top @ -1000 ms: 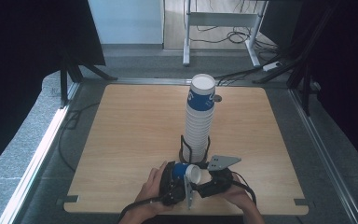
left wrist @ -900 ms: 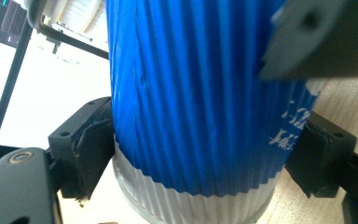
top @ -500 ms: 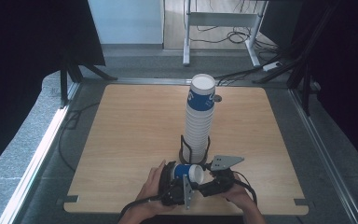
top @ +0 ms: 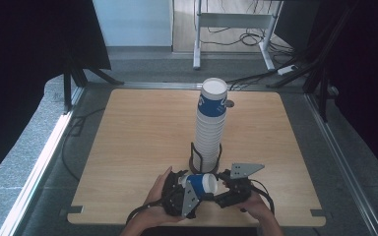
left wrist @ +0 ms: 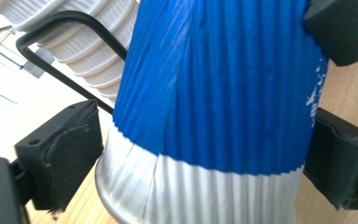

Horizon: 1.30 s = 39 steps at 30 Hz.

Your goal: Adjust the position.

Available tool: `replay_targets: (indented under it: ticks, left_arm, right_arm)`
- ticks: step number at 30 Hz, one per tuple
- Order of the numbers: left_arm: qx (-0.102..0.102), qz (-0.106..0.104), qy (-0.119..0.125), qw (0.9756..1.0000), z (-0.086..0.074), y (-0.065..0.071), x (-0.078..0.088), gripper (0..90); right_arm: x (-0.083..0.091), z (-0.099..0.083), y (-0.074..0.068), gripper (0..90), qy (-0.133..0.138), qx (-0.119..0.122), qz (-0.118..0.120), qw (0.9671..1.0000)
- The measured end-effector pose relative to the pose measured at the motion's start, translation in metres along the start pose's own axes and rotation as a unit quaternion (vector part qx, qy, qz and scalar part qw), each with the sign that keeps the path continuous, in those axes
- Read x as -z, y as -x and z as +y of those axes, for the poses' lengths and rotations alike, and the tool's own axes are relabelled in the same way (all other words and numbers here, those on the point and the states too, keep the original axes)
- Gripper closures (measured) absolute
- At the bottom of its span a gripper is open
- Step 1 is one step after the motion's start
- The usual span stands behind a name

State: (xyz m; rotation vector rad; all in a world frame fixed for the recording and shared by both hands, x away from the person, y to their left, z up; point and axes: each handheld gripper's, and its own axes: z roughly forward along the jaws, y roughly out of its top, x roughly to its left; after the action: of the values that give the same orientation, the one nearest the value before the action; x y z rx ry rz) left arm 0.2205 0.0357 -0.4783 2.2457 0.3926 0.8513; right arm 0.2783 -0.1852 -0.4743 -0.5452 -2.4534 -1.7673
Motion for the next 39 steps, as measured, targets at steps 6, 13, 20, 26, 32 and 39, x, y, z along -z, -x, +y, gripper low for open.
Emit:
replay_targets:
  ticks: [6,13,20,26,32,39]
  left_arm:
    - [-0.007,-0.002,-0.003,1.0,-0.002,0.002,-0.002,12.7]
    - [-0.014,-0.007,-0.017,0.9997,-0.002,0.002,-0.004,14.8]
    - [-0.034,0.015,-0.038,0.9986,-0.005,0.004,-0.009,15.3]
    - [-0.057,0.036,-0.054,0.9962,-0.007,0.007,-0.013,15.4]
    - [-0.084,0.055,-0.067,0.9927,-0.006,0.014,-0.016,15.4]
    - [-0.116,0.062,-0.079,0.9881,-0.004,0.021,-0.017,15.5]
  right_arm:
    - [0.0,0.0,0.0,27.3,-0.006,0.004,0.0,1.0]
    - [-0.002,-0.001,0.0,26.5,-0.016,0.004,-0.004,0.9999]
    - [-0.002,0.001,-0.003,21.2,-0.042,0.013,-0.029,0.9986]
    - [0.004,0.006,-0.008,20.6,-0.078,0.047,-0.054,0.9944]
    - [0.011,0.01,-0.012,20.4,-0.124,0.077,-0.08,0.986]
    - [0.004,0.008,-0.012,19.1,-0.175,0.1,-0.105,0.9737]
